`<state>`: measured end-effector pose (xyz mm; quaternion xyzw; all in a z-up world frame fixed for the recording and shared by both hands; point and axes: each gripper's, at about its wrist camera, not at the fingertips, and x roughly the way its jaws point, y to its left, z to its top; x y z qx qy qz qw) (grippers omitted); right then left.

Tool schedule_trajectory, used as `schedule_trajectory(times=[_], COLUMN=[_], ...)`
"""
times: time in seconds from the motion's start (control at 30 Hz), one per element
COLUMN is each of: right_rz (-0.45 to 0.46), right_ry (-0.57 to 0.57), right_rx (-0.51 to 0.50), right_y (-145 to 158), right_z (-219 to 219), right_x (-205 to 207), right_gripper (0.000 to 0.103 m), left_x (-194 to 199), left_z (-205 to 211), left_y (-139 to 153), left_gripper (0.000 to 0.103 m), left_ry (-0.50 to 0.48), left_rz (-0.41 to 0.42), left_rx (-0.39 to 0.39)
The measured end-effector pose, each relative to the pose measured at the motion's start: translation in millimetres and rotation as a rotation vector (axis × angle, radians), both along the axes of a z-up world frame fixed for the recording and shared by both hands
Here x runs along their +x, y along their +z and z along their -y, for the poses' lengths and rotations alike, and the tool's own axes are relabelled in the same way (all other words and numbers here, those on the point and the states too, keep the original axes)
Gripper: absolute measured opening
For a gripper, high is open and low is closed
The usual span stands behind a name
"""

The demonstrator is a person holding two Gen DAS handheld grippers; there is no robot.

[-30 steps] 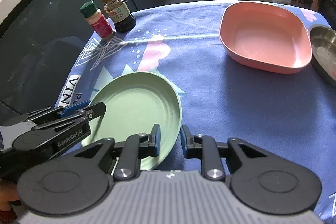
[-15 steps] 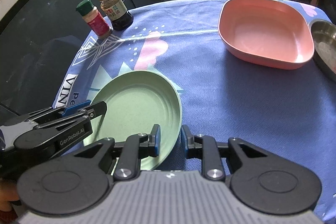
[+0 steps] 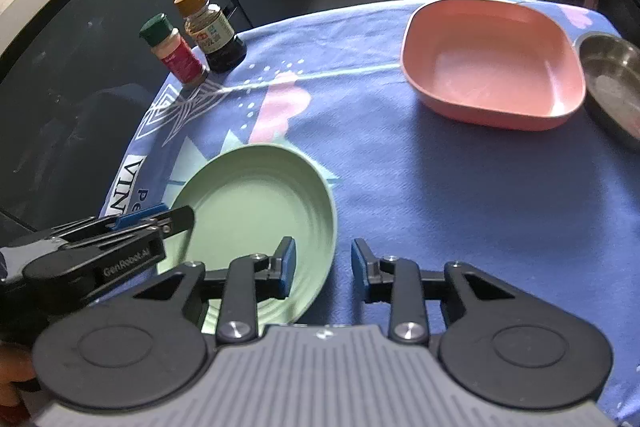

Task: Organize plates and bowls
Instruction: 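Carry the green plate with the left gripper and lower it onto the bowls, then open the left gripper and lift it off the green plate, then reach the left gripper to the pink rectangular dish rim and grasp it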

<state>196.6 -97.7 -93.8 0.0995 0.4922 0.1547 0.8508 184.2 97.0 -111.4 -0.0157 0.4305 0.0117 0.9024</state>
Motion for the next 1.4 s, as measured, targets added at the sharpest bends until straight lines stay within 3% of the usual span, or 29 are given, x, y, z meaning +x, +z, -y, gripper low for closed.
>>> schedule_trajectory(times=[0.47, 0.77, 0.87, 0.93, 1.4], right_rz=[0.027, 0.028, 0.030, 0.031, 0.063], right_ry=[-0.073, -0.178, -0.232, -0.274, -0.468], right_rx=[0.019, 0.029, 0.037, 0.050, 0.120], right_y=[10.5, 9.0, 7.8, 8.2, 11.7], right_z=[29.6, 62.1, 75.3, 84.9, 124.2], right_x=[-8.5, -7.6, -5.8, -3.8, 21.2], right_gripper=[0.103, 0.103, 0.103, 0.103, 0.103], left_x=[-8.2, -5.3, -0.3, 4.7, 52.2], left_z=[8.7, 20.6, 28.4, 34.6, 96.2], left_y=[20.9, 28.9, 33.4, 36.0, 47.2], left_gripper=[0.027, 0.028, 0.031, 0.041, 0.044], left_ry=[0.000, -0.022, -0.049, -0.073, -0.205], left_rz=[0.058, 0.072, 0.082, 0.078, 0.119], left_rx=[0.015, 0.003, -0.013, -0.032, -0.087])
